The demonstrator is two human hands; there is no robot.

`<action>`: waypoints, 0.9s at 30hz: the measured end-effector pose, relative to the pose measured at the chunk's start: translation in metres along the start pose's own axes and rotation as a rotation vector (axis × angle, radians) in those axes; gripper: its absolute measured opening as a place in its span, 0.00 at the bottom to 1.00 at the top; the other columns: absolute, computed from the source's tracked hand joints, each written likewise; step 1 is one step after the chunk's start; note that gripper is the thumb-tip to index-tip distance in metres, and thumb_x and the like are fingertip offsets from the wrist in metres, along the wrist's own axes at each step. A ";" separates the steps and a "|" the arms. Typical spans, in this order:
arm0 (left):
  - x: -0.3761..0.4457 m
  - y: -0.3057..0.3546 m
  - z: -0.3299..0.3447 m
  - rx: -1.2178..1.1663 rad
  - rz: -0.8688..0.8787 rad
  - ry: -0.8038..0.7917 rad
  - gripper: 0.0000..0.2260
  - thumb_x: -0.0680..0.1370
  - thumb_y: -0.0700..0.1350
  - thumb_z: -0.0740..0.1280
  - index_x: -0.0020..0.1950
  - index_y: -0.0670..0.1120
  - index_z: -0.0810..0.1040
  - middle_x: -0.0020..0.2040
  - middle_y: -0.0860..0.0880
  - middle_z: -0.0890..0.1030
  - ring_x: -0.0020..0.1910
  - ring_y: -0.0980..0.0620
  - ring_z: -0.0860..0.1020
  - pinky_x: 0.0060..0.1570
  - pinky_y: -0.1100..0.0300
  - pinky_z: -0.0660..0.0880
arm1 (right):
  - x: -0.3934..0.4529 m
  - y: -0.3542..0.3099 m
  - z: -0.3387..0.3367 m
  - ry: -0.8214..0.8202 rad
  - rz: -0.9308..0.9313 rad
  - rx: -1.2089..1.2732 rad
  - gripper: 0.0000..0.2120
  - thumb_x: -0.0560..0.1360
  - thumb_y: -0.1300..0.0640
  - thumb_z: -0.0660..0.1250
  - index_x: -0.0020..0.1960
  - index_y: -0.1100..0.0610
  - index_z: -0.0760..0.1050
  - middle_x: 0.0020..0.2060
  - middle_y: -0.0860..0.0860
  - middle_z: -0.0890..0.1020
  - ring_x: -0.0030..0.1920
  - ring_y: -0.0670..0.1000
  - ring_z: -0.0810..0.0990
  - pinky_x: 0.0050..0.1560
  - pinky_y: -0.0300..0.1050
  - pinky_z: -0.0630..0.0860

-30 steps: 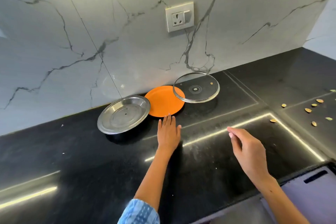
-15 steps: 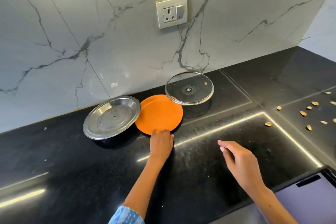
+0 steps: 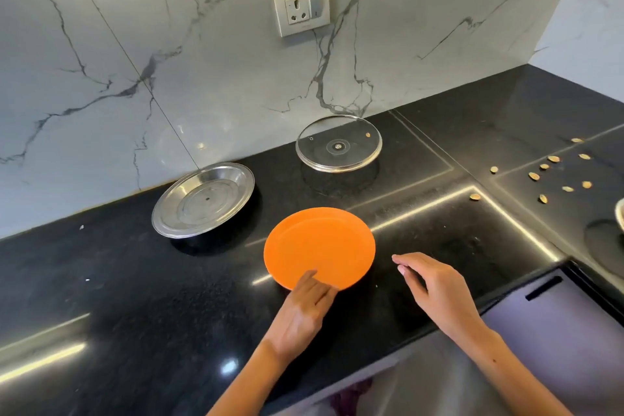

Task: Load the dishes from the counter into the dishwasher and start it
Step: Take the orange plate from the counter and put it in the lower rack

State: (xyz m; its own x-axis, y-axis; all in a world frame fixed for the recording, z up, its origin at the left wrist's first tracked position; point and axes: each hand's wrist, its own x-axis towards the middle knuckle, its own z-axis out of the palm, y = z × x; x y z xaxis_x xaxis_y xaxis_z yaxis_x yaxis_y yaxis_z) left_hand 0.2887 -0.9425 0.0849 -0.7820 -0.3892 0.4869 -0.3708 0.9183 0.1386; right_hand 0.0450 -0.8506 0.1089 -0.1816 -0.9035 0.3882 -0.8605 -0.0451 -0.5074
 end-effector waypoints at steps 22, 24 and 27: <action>0.018 0.384 -0.005 -0.426 0.975 0.138 0.08 0.79 0.36 0.61 0.56 0.45 0.75 0.51 0.50 0.76 0.47 0.49 0.77 0.62 0.50 0.70 | -0.467 -0.061 -0.183 0.699 0.584 -0.518 0.12 0.74 0.57 0.60 0.46 0.54 0.82 0.43 0.48 0.84 0.43 0.50 0.81 0.37 0.42 0.75; -0.002 0.443 0.008 -0.533 1.030 0.061 0.09 0.78 0.39 0.63 0.57 0.45 0.75 0.52 0.48 0.81 0.49 0.48 0.78 0.62 0.51 0.69 | -0.534 -0.080 -0.183 0.743 0.706 -0.549 0.12 0.75 0.55 0.59 0.47 0.55 0.82 0.42 0.50 0.84 0.43 0.50 0.81 0.40 0.41 0.74; -0.045 0.530 0.024 -0.652 1.104 -0.112 0.10 0.80 0.43 0.60 0.60 0.43 0.75 0.57 0.44 0.80 0.56 0.44 0.77 0.65 0.50 0.66 | -0.632 -0.115 -0.181 0.833 0.956 -0.654 0.09 0.73 0.57 0.62 0.49 0.52 0.79 0.42 0.50 0.85 0.42 0.53 0.83 0.40 0.40 0.74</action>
State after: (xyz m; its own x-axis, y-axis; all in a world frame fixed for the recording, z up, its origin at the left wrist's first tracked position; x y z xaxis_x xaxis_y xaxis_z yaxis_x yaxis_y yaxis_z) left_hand 0.1156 -0.4403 0.1155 -0.5654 0.6213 0.5426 0.7841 0.6090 0.1198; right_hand 0.1720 -0.1973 0.0612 -0.8325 0.0463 0.5520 -0.2692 0.8371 -0.4762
